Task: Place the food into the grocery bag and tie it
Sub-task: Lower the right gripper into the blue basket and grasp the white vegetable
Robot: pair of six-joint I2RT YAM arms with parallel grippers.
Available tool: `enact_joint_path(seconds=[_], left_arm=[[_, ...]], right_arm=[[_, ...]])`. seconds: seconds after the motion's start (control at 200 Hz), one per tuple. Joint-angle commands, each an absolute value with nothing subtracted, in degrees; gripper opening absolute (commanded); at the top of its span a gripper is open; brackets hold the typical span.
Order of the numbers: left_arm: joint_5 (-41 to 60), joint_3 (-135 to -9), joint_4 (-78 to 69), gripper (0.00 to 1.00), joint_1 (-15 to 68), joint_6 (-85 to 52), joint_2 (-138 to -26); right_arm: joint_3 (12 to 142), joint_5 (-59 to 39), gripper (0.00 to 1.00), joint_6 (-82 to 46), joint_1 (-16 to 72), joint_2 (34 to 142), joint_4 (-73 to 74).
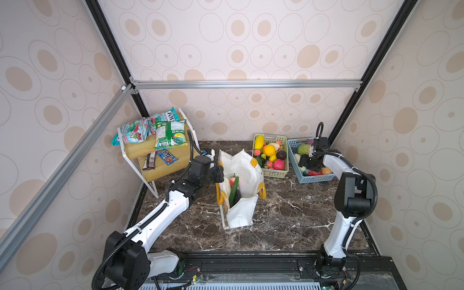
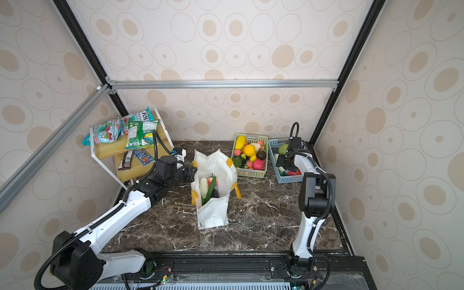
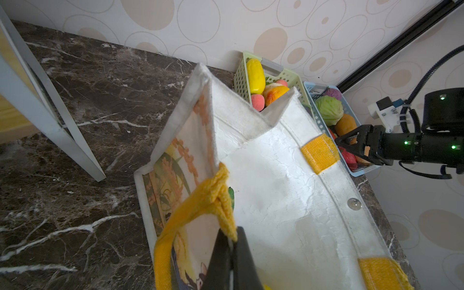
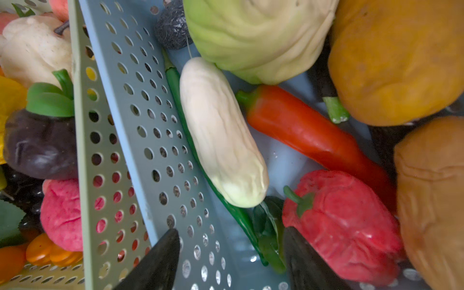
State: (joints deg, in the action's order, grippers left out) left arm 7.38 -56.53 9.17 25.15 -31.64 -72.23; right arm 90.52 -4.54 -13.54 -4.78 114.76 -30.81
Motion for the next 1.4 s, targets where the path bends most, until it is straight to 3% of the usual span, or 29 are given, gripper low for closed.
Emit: enact_joint_path(seconds=[0.0,0.74,1.19,1.39], left_arm=[[6.84,-59.32,10.33,0.00,25.22,-30.29,-72.77],[5.80,-61.35,11.78,0.00,25.22,-29.14,-74.18],[5.37,-60.64,12.17,0.00,25.20,-29.20,-72.98],[5.36,-60.60,12.22,0.00,25.22,-29.18,-72.59]], right_arm=[[93.37,-5.19,0.67,-12.56,-5.27,117.00,-32.37],[105.40,-5.79,0.67,-10.28,-5.45,127.73,-35.83],[105.93,-7.49,0.67,-11.69,-5.36,132.01,-36.10],[104.83,-8.86,0.56,-11.23,-5.40,131.77,-36.04]])
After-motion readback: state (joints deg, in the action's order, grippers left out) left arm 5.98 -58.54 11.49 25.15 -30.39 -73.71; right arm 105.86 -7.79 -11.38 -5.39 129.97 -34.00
